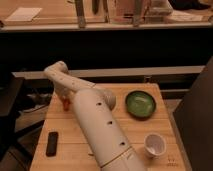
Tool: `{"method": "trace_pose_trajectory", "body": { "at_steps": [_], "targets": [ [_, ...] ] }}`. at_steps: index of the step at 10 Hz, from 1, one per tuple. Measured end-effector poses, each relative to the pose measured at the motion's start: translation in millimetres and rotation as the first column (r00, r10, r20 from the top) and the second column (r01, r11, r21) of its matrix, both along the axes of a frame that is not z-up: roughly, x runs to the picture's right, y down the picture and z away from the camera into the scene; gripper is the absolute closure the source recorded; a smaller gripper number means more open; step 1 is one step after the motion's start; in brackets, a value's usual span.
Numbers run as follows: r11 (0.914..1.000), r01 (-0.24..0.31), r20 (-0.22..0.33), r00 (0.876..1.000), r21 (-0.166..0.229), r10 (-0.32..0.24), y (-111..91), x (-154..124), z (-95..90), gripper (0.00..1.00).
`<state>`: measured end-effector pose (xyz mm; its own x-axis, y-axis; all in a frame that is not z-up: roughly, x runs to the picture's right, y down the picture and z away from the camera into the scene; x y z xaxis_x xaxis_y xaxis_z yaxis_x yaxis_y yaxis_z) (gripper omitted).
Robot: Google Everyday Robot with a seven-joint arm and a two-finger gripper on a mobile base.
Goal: Place the pepper on the white sponge
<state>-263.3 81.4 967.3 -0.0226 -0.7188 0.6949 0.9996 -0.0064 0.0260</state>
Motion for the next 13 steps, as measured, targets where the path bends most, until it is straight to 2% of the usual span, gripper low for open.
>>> {"method": "trace_pose_trajectory", "body": {
  "at_steps": [7,11,13],
  "targets": [
    [1.0,-0.004,-0.001,1.0,0.002,0.004,-1.7,1.0,0.5,0.99],
    [0.9997,0.002,-0.001,1.0,0.023,-0.002,-17.8,15.8,-19.7,0.99],
    [0.9997,0.005,0.009,1.0,0.026,-0.005,-16.6,14.1,-24.0,0.99]
  ]
}}
